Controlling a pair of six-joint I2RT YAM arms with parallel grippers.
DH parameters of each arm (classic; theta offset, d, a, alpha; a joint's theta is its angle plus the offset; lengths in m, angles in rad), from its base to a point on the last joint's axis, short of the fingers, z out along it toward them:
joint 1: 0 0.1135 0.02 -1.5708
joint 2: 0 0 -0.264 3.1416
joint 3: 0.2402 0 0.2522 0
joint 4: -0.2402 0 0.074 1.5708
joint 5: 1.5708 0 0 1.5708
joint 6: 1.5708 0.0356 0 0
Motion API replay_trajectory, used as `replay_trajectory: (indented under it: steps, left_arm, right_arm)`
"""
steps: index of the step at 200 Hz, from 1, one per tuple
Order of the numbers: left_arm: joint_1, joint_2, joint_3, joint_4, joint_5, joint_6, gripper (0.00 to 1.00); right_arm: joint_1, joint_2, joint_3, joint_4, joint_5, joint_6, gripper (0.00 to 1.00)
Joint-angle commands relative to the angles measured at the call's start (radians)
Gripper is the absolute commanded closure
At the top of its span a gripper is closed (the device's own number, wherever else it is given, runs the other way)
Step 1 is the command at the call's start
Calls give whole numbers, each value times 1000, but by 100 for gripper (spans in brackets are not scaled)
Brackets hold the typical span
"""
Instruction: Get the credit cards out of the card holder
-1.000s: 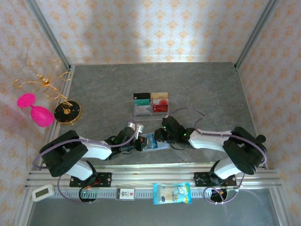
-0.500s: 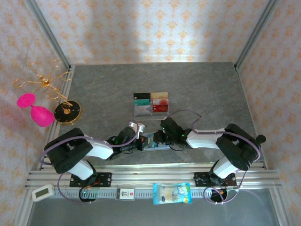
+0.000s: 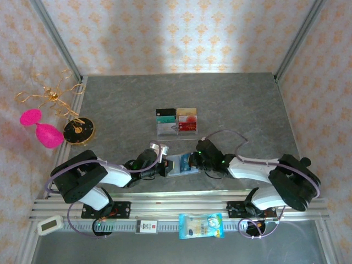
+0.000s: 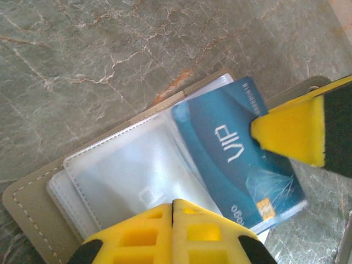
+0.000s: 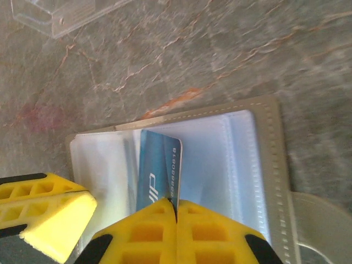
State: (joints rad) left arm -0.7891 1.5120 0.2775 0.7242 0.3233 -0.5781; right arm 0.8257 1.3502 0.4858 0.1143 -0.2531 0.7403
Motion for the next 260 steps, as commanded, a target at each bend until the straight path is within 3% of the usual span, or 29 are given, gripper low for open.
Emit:
replay_trajectory:
  steps: [1,60,82,110,138,157,190,260]
  left_arm:
    - [11,-6,-28,-59,23,-3,100]
    - [62,-311,-5,-72,7,-50,100]
    - [94,-443,-15,-98,-3,-54,88]
    - [109,-598,-73,-21,-21,-90,66]
    - [118,-680,-115,67,-13,-123,54]
    - [118,-689,-157,196,7,-167,48]
    - [117,-649,-186,377,54,-217,46]
    - [118,-535,-192,630,74,-310,45]
  right_arm:
    - [-7,-60,-20,-57,70,-29,100]
    - [-7,-242,7,43,45,-178,100]
    - [-7,-285,7,105,37,-190,100]
    - [-7,-336,-13,254,28,-168,100]
    - [-7,-358,-35,407,35,-124,100]
    - [-7,-352,-57,542,8,-81,100]
    - [-7,-319,-68,700,-7,-5,100]
    - [64,-232,17,757,-29,-1,100]
